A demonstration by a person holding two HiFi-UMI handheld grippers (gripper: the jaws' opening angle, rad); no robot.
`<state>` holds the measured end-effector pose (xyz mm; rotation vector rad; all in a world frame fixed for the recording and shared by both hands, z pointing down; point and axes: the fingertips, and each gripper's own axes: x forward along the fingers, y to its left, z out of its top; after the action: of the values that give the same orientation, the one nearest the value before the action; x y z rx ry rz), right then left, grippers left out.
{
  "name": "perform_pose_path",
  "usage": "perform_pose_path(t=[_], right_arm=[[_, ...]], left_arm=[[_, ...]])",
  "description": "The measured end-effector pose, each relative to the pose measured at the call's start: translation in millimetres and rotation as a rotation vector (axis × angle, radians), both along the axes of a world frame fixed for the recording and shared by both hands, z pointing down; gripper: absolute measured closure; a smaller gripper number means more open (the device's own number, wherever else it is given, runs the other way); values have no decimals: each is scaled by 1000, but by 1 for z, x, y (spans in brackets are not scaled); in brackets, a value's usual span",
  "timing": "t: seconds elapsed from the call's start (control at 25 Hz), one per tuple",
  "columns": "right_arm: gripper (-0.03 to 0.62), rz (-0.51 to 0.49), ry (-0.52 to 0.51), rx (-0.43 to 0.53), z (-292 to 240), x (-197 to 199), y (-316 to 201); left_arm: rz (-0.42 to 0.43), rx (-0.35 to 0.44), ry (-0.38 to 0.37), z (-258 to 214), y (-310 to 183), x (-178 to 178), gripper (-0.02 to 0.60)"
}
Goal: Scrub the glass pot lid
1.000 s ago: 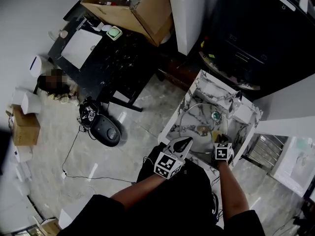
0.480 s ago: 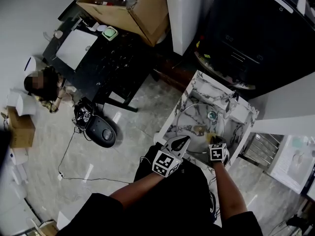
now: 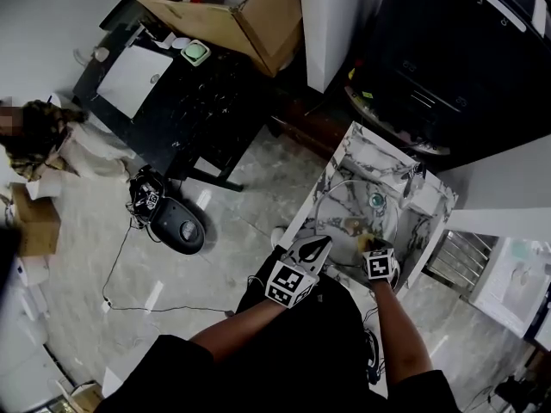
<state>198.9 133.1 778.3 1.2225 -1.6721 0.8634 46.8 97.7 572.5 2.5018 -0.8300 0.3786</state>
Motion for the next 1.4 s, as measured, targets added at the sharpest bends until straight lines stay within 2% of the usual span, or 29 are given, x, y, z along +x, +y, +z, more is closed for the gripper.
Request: perform_pose_path(t=[0.32,0.52,1.4], right_arm=[[533,-39,-2,-35,2,-13,-3],[533,-97,3,-38,5,-19,-7],[533,-111,-84,-74,10,-62,-19]], left_arm=[[6,-18,-2,2,-6,-13,565],[18,-34,3,7,-7,-16,565],[78,-32,8,4,-25,-37,565]])
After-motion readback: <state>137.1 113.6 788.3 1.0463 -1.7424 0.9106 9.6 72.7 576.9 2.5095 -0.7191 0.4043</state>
